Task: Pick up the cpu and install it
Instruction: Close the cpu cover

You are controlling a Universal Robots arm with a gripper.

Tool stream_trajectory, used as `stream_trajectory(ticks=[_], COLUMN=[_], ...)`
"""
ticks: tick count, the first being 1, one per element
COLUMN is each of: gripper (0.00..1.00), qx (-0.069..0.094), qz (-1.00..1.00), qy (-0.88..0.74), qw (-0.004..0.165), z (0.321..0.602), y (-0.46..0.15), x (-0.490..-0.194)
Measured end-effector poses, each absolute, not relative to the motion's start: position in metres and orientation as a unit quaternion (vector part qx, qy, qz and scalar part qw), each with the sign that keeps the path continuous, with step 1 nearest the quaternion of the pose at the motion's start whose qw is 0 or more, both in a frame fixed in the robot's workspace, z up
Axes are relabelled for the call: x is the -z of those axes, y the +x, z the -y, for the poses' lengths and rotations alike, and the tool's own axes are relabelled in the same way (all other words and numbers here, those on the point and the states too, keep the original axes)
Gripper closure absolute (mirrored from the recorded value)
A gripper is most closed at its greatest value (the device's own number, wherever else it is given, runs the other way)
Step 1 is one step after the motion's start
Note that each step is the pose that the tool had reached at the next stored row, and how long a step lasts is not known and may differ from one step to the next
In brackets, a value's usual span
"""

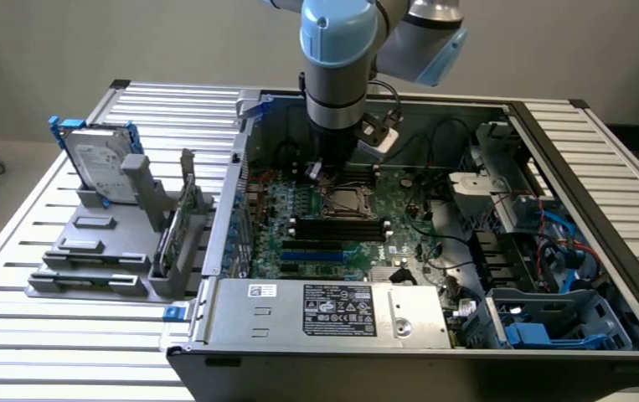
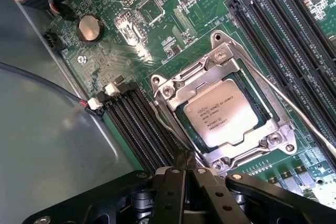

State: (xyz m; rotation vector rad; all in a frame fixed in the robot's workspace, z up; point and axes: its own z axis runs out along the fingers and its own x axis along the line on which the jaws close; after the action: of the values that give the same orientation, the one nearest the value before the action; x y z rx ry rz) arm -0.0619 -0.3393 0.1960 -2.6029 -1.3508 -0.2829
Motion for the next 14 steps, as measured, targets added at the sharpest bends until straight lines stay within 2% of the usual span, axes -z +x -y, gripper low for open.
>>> stream_trajectory(ticks=[14], gripper=[0.89], qx=[0.096], qz=[0.456], qy=[-0.879], qw=[0.098], z=[0.3385], y=[-0.0634], x=[-0.1976])
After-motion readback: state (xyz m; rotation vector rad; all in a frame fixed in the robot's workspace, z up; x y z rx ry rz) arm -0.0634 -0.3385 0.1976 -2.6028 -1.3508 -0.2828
